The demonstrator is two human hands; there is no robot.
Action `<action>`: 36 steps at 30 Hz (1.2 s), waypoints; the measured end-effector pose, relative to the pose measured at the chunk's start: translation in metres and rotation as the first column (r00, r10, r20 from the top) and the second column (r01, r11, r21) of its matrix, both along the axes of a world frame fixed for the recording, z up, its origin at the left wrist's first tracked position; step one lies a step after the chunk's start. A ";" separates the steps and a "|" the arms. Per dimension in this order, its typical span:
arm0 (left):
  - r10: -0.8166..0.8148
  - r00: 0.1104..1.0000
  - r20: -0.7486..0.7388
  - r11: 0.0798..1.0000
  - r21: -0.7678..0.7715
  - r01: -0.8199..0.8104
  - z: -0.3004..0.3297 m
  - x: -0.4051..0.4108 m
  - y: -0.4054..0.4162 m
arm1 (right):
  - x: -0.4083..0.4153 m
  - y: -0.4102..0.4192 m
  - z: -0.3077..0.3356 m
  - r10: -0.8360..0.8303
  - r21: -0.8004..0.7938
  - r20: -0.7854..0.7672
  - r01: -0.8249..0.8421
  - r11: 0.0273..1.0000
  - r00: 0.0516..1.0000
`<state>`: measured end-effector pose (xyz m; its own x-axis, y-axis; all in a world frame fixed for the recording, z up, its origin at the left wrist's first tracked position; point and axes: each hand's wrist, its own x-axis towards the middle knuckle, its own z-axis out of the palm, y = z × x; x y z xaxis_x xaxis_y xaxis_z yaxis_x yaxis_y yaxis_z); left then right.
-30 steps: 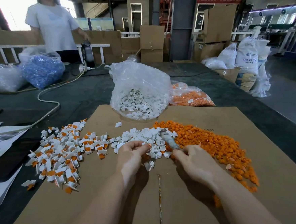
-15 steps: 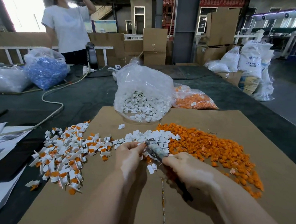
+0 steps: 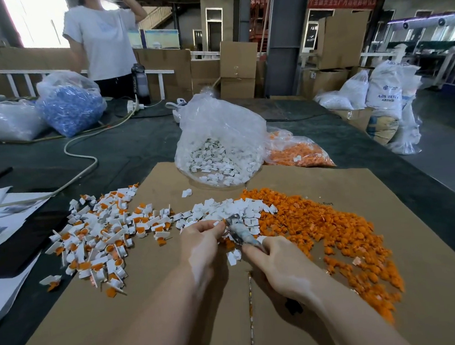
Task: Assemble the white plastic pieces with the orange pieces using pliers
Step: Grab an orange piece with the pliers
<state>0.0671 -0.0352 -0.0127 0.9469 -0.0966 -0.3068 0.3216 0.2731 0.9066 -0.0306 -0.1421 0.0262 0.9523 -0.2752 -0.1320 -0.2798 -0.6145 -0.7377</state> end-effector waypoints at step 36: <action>-0.500 0.764 0.407 0.773 0.608 0.182 -0.014 -0.032 0.019 | -0.001 0.006 -0.051 0.099 -0.326 0.588 0.123 0.937 0.803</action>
<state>0.0353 -0.0164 -0.0268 0.8958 -0.4287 0.1175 -0.2654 -0.3038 0.9150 -0.0312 -0.1358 -0.0248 0.8074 -0.2076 0.5522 0.1302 -0.8502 -0.5101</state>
